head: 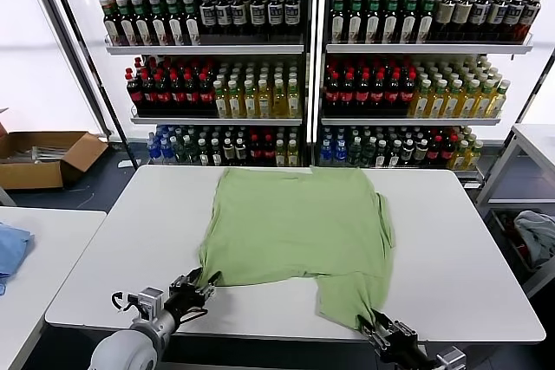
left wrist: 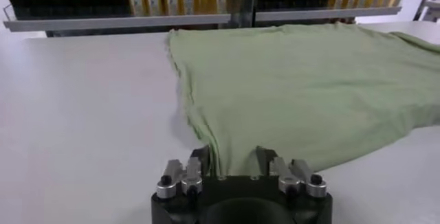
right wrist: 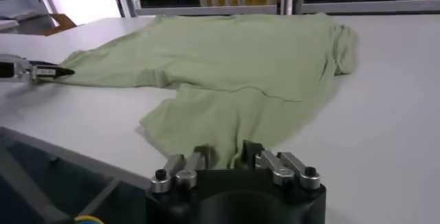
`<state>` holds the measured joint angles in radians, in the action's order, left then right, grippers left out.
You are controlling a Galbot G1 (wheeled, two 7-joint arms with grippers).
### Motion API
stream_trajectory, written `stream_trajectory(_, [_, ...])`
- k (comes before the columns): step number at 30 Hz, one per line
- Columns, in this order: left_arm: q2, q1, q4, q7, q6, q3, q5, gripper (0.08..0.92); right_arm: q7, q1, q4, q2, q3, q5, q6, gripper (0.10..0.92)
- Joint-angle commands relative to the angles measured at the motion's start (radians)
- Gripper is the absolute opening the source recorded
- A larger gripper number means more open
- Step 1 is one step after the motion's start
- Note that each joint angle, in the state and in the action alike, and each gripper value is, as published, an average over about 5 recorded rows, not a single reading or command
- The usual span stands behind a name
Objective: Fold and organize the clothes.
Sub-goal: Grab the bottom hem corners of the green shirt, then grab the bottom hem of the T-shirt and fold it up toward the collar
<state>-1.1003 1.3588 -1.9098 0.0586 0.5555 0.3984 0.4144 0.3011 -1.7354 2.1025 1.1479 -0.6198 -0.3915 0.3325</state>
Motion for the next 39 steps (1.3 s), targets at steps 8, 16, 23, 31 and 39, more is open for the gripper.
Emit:
stream_trajectory(8, [-0.022,0.085,-0.093,-0.007,0.011,0.025,-0.011,0.169,0.190,-0.033,-0.030,-0.001,-0.046,-0.159,-0.195,0.105])
stream_trajectory(16, [-0.038,0.227,-0.270,-0.021,0.008,0.100,-0.008,0.096,0.280,-0.186,-0.003,-0.007,-0.128,-0.299,-0.202,0.106])
stream_trajectory(23, [-0.070,0.361,-0.427,-0.036,0.007,0.149,-0.005,0.096,0.297,-0.300,0.042,0.001,-0.228,-0.403,-0.193,0.106])
stream_trajectory(31, [-0.018,0.334,-0.496,-0.051,0.016,0.174,0.095,0.096,0.252,-0.174,0.057,-0.025,-0.250,-0.546,-0.148,0.106])
stream_trajectory(39, [0.053,0.069,-0.291,-0.056,0.020,0.122,0.229,0.096,0.189,0.190,-0.050,-0.065,-0.097,-0.553,-0.119,0.106])
